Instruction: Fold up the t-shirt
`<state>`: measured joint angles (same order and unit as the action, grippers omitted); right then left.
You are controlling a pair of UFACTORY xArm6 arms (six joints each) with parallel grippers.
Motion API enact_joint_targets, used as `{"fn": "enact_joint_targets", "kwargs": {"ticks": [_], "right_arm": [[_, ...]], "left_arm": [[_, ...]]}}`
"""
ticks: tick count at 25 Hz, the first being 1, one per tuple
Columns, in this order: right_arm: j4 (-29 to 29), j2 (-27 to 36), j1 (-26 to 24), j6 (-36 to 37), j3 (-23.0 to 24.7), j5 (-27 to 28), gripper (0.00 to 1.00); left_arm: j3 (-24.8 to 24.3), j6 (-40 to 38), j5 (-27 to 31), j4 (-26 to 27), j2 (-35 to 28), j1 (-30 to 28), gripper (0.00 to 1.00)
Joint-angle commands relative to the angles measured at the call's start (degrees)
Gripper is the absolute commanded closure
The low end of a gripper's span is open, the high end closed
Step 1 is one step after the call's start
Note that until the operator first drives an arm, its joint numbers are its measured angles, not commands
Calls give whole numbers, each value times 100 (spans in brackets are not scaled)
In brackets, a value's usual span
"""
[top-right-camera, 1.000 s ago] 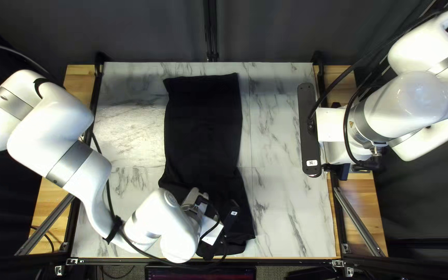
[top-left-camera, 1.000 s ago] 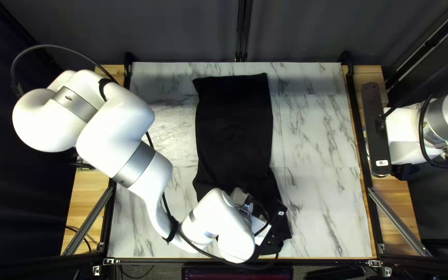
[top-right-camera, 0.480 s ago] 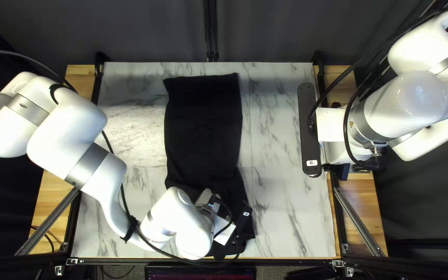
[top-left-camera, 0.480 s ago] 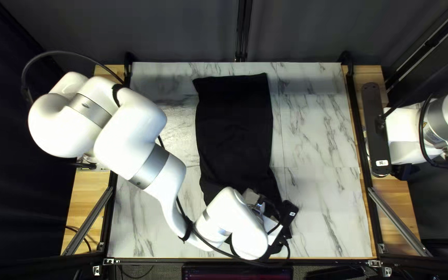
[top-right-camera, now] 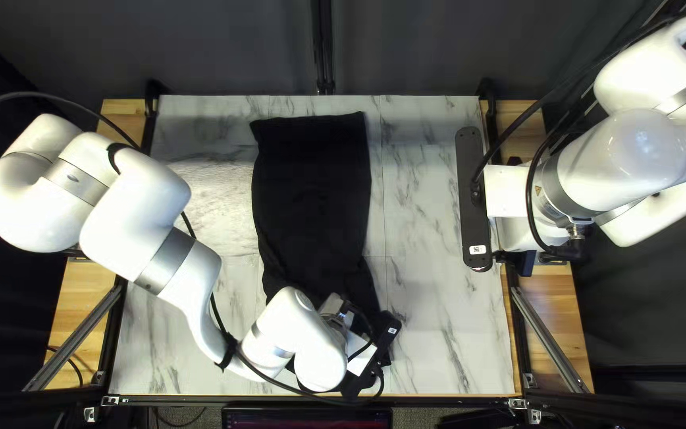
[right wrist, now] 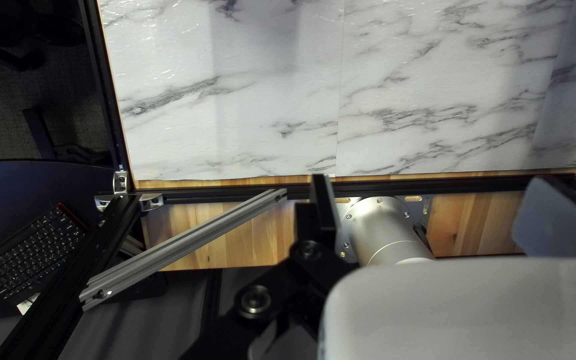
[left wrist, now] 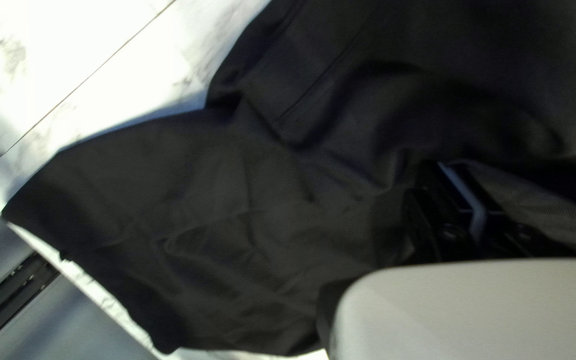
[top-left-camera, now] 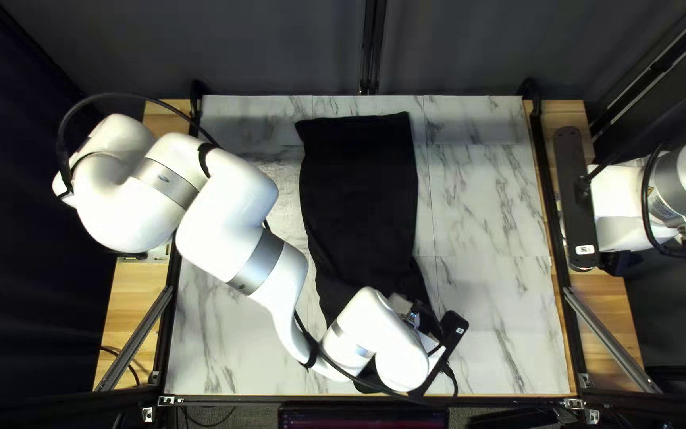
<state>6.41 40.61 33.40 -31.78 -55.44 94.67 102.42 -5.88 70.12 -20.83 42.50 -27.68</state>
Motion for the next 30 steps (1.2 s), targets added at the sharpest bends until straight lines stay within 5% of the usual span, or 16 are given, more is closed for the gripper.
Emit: {"fn": "enact_joint_targets", "kwargs": {"ticks": [1, 9, 13, 15, 21, 30], "right_arm": [[0, 0, 0, 0, 0, 0, 0], [0, 0, 0, 0, 0, 0, 0], [0, 0, 0, 0, 0, 0, 0], [0, 0, 0, 0, 0, 0, 0], [0, 0, 0, 0, 0, 0, 0], [0, 0, 0, 0, 0, 0, 0]], "left_arm": [[-490, -24, -31, -17, -473, -10, 0], [-2881, -239, -584, -213, -2496, 210, 0], [-5067, 623, -1644, -104, -4313, 935, 0], [-5721, 1342, -1981, 40, -4949, 1330, 0], [-6429, 3532, -2131, 607, -5887, 2751, 0], [-6129, 5782, -2520, 1300, -5053, 4653, 0]]}}
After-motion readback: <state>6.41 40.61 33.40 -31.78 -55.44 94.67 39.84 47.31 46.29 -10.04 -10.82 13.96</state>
